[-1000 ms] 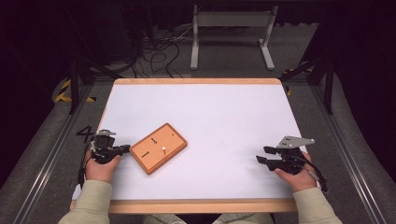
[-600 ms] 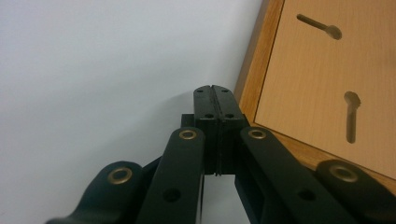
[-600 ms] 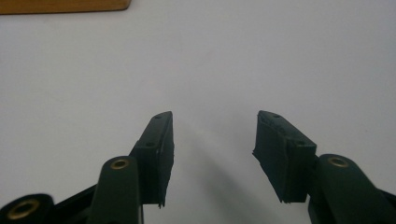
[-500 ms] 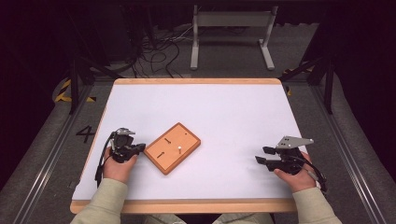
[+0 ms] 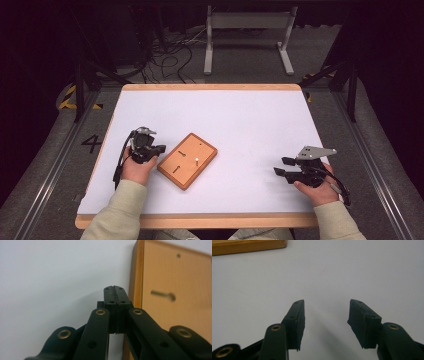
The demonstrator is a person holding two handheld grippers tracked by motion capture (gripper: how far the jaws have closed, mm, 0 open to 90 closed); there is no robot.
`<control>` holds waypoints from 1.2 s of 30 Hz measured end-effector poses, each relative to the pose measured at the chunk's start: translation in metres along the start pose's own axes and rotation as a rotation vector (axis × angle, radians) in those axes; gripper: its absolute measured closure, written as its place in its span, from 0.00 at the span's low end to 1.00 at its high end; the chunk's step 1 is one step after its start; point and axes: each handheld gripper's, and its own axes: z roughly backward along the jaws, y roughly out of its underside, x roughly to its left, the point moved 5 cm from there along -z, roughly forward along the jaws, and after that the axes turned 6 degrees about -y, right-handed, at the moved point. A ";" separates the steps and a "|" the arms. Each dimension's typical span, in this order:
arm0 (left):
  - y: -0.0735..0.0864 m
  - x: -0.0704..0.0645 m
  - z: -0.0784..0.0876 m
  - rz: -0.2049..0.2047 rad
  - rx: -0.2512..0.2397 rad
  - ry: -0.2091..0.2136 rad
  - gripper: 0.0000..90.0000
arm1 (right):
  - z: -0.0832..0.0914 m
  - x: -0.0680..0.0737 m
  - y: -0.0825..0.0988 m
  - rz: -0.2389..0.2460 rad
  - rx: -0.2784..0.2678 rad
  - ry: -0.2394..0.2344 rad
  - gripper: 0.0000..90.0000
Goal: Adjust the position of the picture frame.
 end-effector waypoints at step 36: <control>-0.054 -0.060 -0.070 -0.181 0.174 0.122 1.00 | 0.011 0.000 0.015 -0.032 0.001 0.004 0.53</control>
